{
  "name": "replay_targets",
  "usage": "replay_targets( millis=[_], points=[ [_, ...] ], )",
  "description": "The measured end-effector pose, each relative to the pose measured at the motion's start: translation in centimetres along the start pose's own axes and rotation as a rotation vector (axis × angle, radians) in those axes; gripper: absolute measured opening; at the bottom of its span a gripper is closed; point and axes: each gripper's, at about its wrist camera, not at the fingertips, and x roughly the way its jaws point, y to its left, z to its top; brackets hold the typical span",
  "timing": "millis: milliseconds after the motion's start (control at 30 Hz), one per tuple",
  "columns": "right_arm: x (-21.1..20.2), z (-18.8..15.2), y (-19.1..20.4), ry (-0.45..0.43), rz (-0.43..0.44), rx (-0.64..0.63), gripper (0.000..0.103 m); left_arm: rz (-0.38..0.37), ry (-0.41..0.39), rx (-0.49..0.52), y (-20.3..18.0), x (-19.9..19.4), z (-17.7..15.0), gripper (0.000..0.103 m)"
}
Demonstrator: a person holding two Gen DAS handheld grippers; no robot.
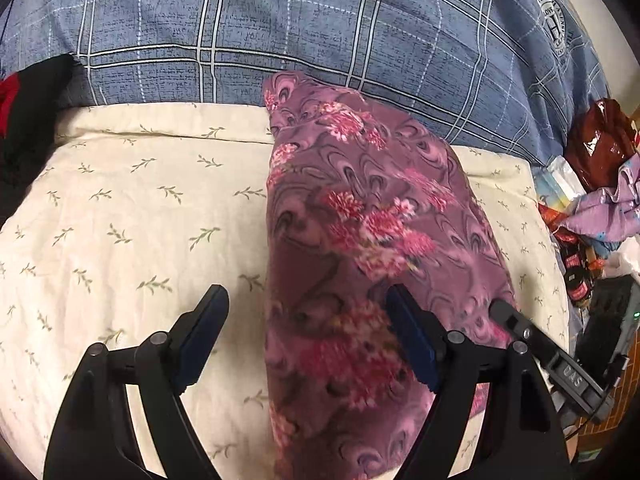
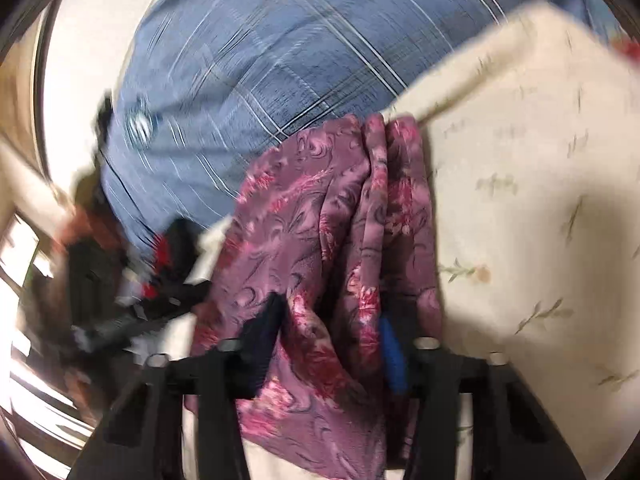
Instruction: Fold small clothes
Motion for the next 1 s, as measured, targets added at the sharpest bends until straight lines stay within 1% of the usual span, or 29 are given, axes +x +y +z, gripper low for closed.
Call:
replay_targets(
  millis=[33,67,100,133,167,200,267,300,333,367,400,433,467,500,533,567,600,633,667,700,733,800,833,867,900,933,967,1000],
  points=[
    [-0.7,0.0,0.1,-0.008,-0.012,-0.024,0.017,0.0,-0.003,0.003,0.2,-0.4,0.0,0.081],
    [-1.6,0.2,0.4,-0.026,-0.005,-0.036,0.007,0.0,-0.008,0.008,0.9,-1.1,-0.3,0.081],
    [-2.7,0.3,0.6,-0.058,-0.001,-0.044,0.007,-0.001,-0.014,0.013,1.0,-1.7,-0.6,0.081],
    [-4.1,0.5,0.9,-0.109,-0.015,-0.058,0.007,-0.004,-0.017,0.013,1.9,-2.2,-1.0,0.081],
    [-4.7,0.6,0.9,-0.136,-0.044,-0.073,0.001,-0.01,-0.012,0.008,2.1,-2.4,-1.4,0.081],
    [-4.7,0.6,0.3,-0.126,-0.091,-0.071,0.0,-0.021,0.006,-0.005,2.3,-2.2,-1.7,0.081],
    [-3.6,0.4,-1.9,-0.045,-0.165,-0.014,0.0,-0.037,0.057,-0.032,3.0,-1.5,-2.6,0.081],
    [-3.6,-0.1,-2.9,-0.029,-0.186,0.013,0.001,-0.06,0.074,-0.043,3.4,-1.3,-3.0,0.081],
    [-4.1,-0.6,-3.6,-0.031,-0.153,0.04,0.008,-0.08,0.08,-0.056,3.7,-1.3,-3.5,0.081],
    [-5.0,-1.1,-4.3,-0.051,-0.066,0.099,0.008,-0.096,0.082,-0.069,3.9,-1.3,-3.9,0.081],
    [-5.6,-1.6,-4.7,-0.074,-0.004,0.143,0.009,-0.11,0.085,-0.079,4.1,-1.4,-4.4,0.081],
    [-6.1,-2.1,-4.9,-0.092,0.046,0.179,0.018,-0.125,0.096,-0.092,4.0,-1.1,-4.7,0.081],
    [-6.3,-2.6,-4.9,-0.099,0.07,0.195,0.037,-0.133,0.116,-0.102,3.9,-0.6,-5.0,0.081],
    [-6.2,-3.1,-4.7,-0.094,0.069,0.192,0.045,-0.137,0.136,-0.107,3.7,-0.1,-5.2,0.081],
    [-5.6,-3.2,-4.0,-0.078,0.059,0.178,0.05,-0.145,0.158,-0.115,3.5,0.4,-5.6,0.081],
    [-4.6,-3.4,-3.3,-0.039,0.033,0.152,0.05,-0.143,0.172,-0.124,3.3,0.7,-5.9,0.081],
    [-3.2,-3.8,-2.4,0.019,-0.036,0.102,0.048,-0.142,0.171,-0.129,3.2,0.6,-6.2,0.081],
    [-2.8,-4.0,-1.7,0.032,-0.076,0.054,0.035,-0.15,0.164,-0.129,3.1,0.2,-6.4,0.081],
    [-2.9,-4.1,-0.8,0.024,-0.079,-0.013,0.011,-0.169,0.159,-0.124,2.9,-0.3,-6.7,0.081],
    [-3.2,-3.9,-0.2,0.021,-0.058,-0.038,0.007,-0.176,0.153,-0.121,2.7,-0.7,-6.8,0.081],
    [-4.1,-3.6,0.5,-0.012,-0.038,-0.056,0.007,-0.174,0.145,-0.117,2.5,-0.9,-7.0,0.081],
    [-5.3,-3.1,1.3,-0.062,-0.051,-0.088,0.007,-0.157,0.156,-0.107,2.3,-0.3,-7.4,0.081],
    [-4.8,-3.0,1.2,-0.044,-0.086,-0.11,0.007,-0.15,0.17,-0.104,2.2,0.3,-7.5,0.081],
    [-3.7,-3.2,0.8,0.0,-0.141,-0.127,0.007,-0.149,0.159,-0.085,2.1,0.2,-7.7,0.081],
    [-2.8,-3.6,0.3,0.039,-0.178,-0.136,0.008,-0.147,0.155,-0.067,2.0,-0.2,-7.8,0.081],
    [-1.9,-4.1,-0.2,0.082,-0.195,-0.148,0.008,-0.157,0.159,-0.051,2.0,-0.7,-7.9,0.081],
    [-2.4,-4.3,-0.4,0.07,-0.184,-0.151,0.011,-0.191,0.156,-0.037,2.2,-1.4,-7.9,0.081],
    [-3.0,-3.8,-0.5,0.069,-0.155,-0.121,0.015,-0.23,0.134,-0.031,2.6,-2.4,-7.7,0.081]
  ],
)
